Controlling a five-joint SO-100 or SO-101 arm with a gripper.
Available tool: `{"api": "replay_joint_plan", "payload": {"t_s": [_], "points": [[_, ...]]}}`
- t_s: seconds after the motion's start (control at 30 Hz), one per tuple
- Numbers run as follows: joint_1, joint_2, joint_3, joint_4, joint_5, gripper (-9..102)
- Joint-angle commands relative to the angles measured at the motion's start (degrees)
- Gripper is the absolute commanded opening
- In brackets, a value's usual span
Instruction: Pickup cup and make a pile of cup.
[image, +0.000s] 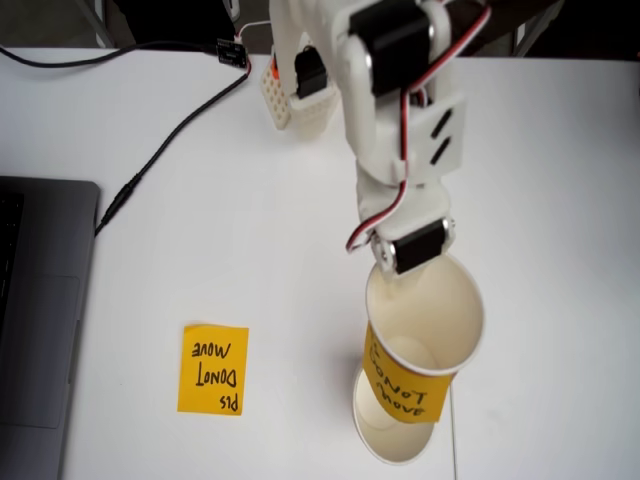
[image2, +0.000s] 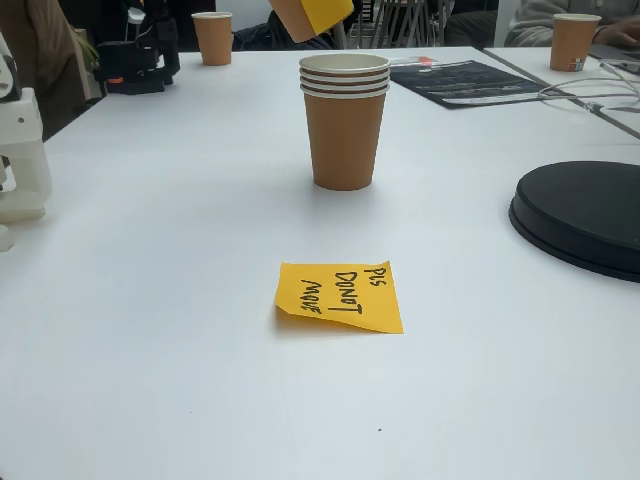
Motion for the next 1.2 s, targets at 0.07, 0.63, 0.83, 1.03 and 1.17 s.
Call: {"api": "replay_joint_plan", "payload": {"t_s": [0.07, 0.63, 0.83, 1.03, 1.17], "points": [[0.1, -3.9, -10.0, -0.2, 0.4, -7], [0.7, -7.1, -4.7, -0.2, 0.4, -7], [1.1, -7.6, -2.8, -0.2, 0.4, -7], [2.9, -7.9, -2.4, -0.2, 0.4, -7], [2.9, -8.3, -1.5, -0.2, 0.4, -7]]}}
